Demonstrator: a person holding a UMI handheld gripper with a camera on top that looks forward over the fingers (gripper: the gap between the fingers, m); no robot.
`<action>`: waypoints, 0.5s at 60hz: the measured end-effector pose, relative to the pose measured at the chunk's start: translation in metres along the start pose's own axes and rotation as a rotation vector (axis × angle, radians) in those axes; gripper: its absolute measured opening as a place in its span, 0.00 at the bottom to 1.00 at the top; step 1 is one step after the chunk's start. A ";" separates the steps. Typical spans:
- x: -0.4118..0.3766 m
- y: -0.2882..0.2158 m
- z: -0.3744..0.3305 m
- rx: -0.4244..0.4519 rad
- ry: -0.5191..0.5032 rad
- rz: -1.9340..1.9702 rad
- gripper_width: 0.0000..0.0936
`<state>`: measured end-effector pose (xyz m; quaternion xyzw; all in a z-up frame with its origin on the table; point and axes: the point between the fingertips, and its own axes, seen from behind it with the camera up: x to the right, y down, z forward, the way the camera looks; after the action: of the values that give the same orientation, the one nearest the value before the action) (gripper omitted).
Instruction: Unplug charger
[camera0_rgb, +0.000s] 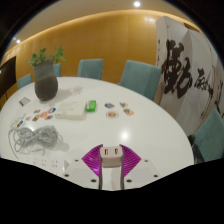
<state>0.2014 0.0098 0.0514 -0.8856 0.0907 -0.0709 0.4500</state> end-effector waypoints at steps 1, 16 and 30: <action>0.002 0.011 0.003 -0.027 0.000 0.007 0.27; 0.026 0.052 -0.005 -0.093 0.040 0.059 0.60; 0.032 0.021 -0.089 0.000 0.062 0.012 0.93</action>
<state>0.2125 -0.0790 0.0881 -0.8825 0.1101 -0.0956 0.4472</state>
